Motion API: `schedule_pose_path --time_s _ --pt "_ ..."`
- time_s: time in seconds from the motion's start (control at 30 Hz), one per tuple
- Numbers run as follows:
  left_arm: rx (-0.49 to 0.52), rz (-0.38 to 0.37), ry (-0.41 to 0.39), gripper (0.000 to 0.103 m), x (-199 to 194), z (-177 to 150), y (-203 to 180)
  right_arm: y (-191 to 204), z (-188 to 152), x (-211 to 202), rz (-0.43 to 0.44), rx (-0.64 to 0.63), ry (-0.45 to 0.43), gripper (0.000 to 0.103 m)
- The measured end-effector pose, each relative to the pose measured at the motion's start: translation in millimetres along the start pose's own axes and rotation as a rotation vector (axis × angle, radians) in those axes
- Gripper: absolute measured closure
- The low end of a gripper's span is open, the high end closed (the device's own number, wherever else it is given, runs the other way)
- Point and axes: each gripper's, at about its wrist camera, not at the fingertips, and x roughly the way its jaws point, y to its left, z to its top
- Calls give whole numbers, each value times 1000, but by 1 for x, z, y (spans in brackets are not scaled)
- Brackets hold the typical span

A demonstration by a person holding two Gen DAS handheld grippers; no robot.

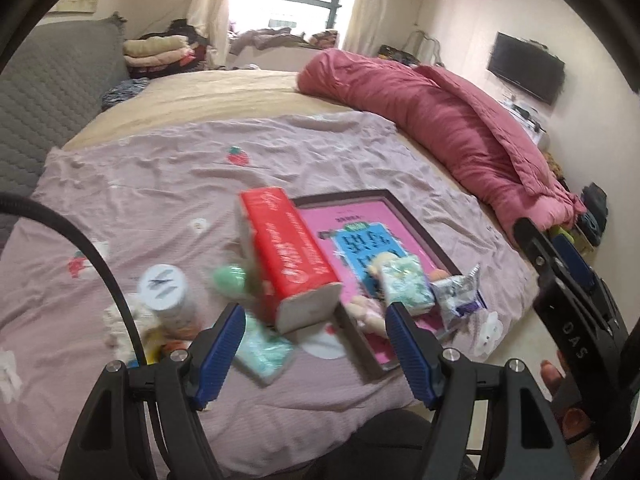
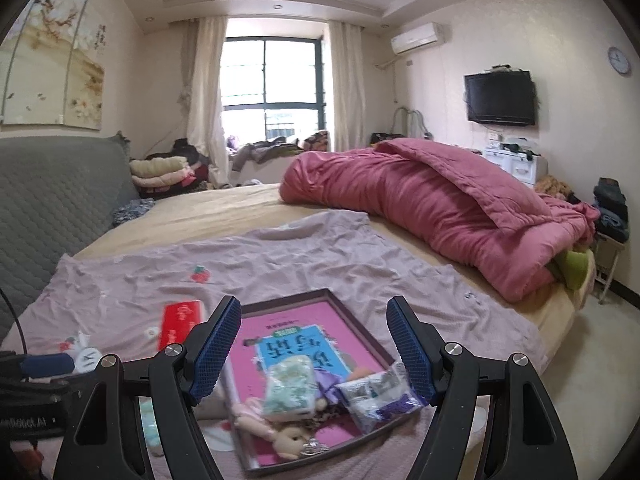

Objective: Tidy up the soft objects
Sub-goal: 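Withdraw both open tools from the tray back toward the pile, then move the left tool to the cream scrunchie while the right tool approaches the green tissue pack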

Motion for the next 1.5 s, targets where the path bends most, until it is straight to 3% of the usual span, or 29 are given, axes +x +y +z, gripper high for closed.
schedule_pose_path --time_s 0.33,0.9,1.23,1.5 --pt "-102 95 -46 31 -45 6 68 44 20 -29 101 -49 -27 27" --pt "-229 150 -84 31 -87 -11 143 117 18 -45 302 -144 15 27" --pt "-301 168 -51 31 -70 -27 176 135 -1 -30 355 -166 76 26" --pt "-303 166 16 31 -39 -45 182 140 -28 -12 361 -186 132 26"
